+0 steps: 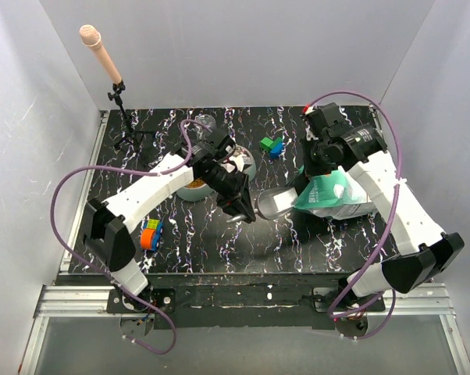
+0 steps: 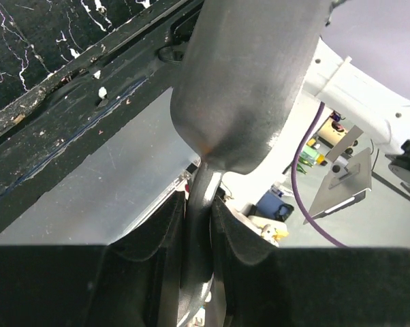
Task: Serve the pet food
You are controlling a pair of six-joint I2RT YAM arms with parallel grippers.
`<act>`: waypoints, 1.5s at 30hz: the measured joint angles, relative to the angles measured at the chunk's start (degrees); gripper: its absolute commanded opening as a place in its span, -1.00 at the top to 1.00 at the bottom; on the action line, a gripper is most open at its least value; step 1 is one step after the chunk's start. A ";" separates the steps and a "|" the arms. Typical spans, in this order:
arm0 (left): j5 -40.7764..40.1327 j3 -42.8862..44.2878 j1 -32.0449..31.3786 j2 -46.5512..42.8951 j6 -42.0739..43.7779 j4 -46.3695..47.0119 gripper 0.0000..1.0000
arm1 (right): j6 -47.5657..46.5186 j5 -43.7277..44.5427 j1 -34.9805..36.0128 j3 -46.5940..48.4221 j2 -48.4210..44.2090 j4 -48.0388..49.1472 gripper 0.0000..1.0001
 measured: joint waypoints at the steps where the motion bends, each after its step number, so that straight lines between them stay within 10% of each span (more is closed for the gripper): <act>1: 0.09 0.09 0.09 1.07 -0.02 -0.42 1.00 | -0.33 0.11 0.61 -0.09 -0.02 -0.15 0.97; 28: 5.68 20.79 -9.14 34.38 -20.02 16.39 1.00 | -3.26 2.32 12.46 -7.34 -3.82 -0.13 0.97; 38: 7.80 -4.24 -10.54 25.62 -32.35 66.12 1.00 | -1.07 -2.27 2.19 -14.80 -15.43 4.11 0.97; 45: 5.16 -8.76 -9.60 19.39 -30.29 65.37 1.00 | 0.17 -2.78 -0.81 -16.50 -18.53 7.67 0.97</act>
